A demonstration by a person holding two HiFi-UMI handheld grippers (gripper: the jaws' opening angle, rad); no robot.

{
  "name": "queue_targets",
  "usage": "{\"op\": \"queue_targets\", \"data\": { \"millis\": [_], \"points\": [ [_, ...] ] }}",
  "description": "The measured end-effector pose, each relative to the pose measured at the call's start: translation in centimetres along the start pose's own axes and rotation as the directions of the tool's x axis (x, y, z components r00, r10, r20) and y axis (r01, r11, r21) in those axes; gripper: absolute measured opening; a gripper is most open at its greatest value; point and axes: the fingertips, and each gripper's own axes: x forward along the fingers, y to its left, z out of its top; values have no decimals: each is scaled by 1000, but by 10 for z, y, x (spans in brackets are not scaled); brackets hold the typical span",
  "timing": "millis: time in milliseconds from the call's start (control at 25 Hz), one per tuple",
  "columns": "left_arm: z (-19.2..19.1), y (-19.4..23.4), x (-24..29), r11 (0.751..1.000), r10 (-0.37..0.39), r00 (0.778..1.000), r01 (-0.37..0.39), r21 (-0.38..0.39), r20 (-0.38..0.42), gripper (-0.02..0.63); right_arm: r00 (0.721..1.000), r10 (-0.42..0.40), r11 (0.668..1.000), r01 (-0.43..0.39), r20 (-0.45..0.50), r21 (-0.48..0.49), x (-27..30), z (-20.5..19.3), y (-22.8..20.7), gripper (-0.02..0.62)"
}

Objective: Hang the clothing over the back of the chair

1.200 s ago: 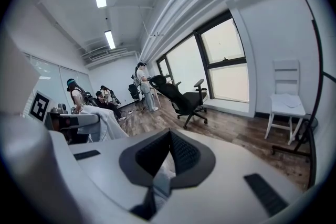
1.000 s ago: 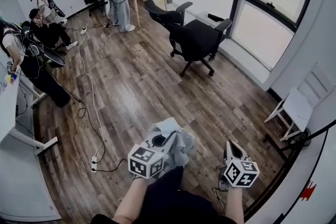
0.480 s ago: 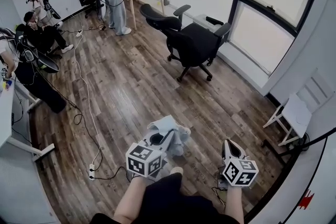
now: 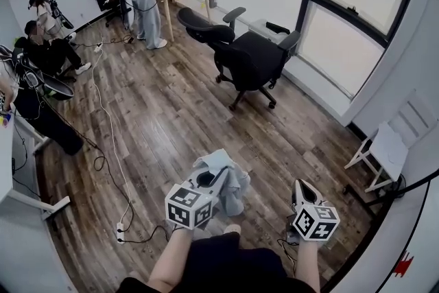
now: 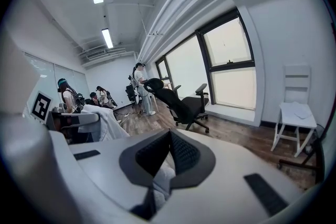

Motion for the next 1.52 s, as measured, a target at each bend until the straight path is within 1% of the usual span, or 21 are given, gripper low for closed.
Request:
{"op": "queue_targets", "data": {
  "millis": [120, 560, 760, 960, 1160, 1280, 1520],
  "points": [
    [0, 6, 0, 1000, -1, 1000, 1, 4, 3, 20, 1000, 2, 1000, -2, -1, 1, 4, -4, 2, 0],
    [-9, 17, 0, 999, 8, 1000, -9, -39, -13, 20, 999, 5, 1000, -5, -36, -5, 15, -7, 5, 0],
    [-9, 23, 14, 998, 14, 1000, -15, -54, -23, 20, 998, 42, 999, -43, -47, -18, 33, -1, 9, 0],
    [5, 25, 47, 999, 7, 1000, -8, -34, -26, 20, 997, 50, 999, -51, -56, -13, 53, 14, -9, 0],
    [19, 32, 83, 998, 19, 999, -21, -52, -33, 20, 996, 65, 998, -66, -66, -11, 76, 32, -30, 0],
    [30, 35, 108, 999, 17, 999, -18, -45, -36, 20, 995, 61, 998, -62, -76, -6, 93, 45, -47, 0],
    [57, 45, 160, 999, 16, 1000, -16, -36, -24, 20, 994, 89, 996, -90, -70, -19, 136, 76, -71, 0]
  ]
}}
